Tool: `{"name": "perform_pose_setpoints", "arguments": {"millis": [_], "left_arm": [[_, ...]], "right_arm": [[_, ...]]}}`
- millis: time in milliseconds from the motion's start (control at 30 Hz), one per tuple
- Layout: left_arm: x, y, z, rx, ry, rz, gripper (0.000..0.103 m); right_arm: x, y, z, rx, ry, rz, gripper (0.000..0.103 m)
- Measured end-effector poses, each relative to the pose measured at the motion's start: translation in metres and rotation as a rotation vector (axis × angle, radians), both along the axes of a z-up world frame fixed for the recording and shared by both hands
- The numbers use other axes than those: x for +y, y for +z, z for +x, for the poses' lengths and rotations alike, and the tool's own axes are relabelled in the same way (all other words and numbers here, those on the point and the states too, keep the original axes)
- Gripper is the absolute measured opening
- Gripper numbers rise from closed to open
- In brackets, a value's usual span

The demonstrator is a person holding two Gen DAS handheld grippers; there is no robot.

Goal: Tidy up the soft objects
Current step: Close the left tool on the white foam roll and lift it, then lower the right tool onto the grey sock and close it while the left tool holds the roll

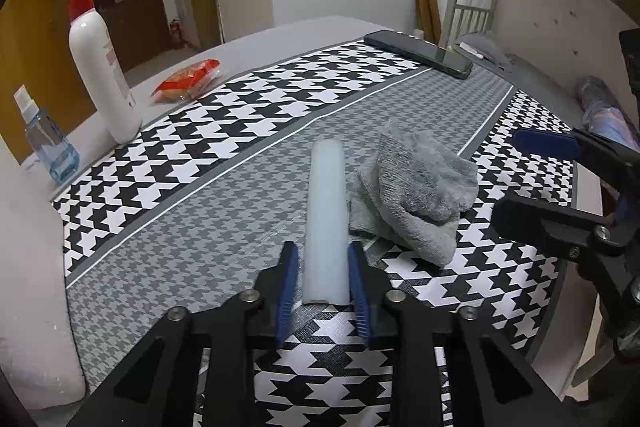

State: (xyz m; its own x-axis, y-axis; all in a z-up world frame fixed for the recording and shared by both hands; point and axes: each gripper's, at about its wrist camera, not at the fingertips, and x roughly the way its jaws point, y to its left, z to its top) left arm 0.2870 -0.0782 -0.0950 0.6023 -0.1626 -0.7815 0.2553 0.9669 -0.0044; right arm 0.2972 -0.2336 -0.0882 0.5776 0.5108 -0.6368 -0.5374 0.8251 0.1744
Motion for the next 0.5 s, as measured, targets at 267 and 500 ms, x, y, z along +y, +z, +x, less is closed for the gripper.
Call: {"name": "perform_pose_setpoints", "arguments": {"millis": [267, 500], "left_arm": [[0.009, 0.005, -0.007, -0.016, 0.016, -0.044, 0.017], [0.024, 0.012, -0.011, -0.044, 0.077, -0.053, 0.017]], "right_arm": [[0.006, -0.001, 0.003, 0.009, 0.014, -0.025, 0.101], [0.02, -0.001, 0.008, 0.01, 0.043, -0.05, 0.101]]}}
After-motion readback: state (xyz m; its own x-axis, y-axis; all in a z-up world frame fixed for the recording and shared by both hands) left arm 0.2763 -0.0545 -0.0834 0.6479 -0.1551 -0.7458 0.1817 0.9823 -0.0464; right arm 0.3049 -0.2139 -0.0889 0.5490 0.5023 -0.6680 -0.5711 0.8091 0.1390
